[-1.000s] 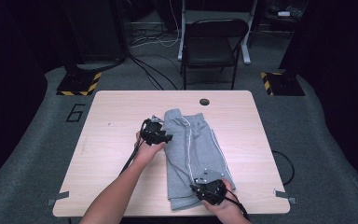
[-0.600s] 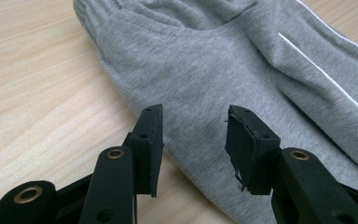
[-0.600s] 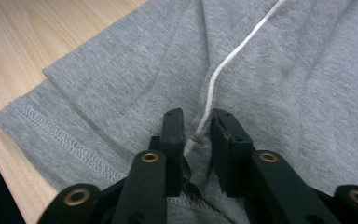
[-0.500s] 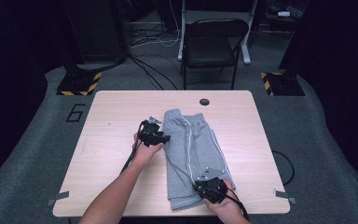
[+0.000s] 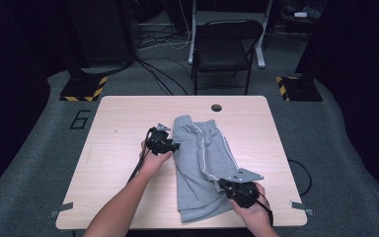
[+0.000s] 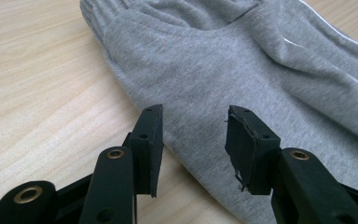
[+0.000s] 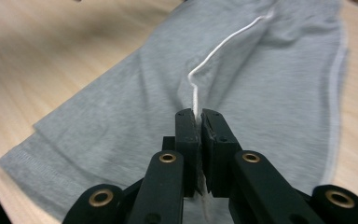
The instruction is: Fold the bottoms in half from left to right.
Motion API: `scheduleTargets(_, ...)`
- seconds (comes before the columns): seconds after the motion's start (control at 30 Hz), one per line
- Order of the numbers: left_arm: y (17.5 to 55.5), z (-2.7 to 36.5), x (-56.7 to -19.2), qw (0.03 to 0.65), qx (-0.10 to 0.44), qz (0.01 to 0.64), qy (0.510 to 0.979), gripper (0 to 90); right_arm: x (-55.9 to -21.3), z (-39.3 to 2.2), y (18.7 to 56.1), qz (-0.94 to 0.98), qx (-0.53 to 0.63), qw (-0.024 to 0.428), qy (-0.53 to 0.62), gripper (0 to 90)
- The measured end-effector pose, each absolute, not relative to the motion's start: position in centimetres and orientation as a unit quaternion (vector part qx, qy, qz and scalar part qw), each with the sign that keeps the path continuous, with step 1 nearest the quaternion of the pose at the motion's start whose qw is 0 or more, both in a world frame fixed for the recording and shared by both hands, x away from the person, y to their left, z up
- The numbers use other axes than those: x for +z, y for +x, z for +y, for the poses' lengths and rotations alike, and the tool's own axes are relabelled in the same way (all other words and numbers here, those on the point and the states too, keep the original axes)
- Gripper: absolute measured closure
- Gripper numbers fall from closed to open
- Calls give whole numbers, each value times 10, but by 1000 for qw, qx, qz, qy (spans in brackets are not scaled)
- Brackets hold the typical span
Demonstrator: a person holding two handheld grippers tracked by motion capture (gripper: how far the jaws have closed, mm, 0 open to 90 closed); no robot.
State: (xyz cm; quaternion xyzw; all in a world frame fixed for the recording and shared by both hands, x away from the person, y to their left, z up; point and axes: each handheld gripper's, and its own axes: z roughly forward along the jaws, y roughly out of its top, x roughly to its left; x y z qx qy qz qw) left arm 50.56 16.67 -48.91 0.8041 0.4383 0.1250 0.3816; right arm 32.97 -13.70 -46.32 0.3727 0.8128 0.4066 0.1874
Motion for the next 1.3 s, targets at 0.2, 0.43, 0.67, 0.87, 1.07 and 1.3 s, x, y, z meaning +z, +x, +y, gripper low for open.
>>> scheduleTargets(0.2,506,167,-489,381,125,437,805,563,-458,-159,327,805,403,200,387,855)
scheduleTargets(0.43,505,164,-491,379,123,436,807,562,-447,-170,314,796,410,216,390,856)
scheduleTargets(0.67,505,155,-497,379,114,430,811,555,-457,-181,314,808,372,206,408,856)
scheduleTargets(0.87,504,149,-505,382,107,435,808,553,-478,-190,315,822,327,182,429,856)
scheduleTargets(1.07,501,144,-507,389,98,436,806,553,-492,-188,320,831,305,168,435,854)
scheduleTargets(1.3,498,137,-510,392,93,436,805,536,-497,-183,322,838,291,163,433,851)
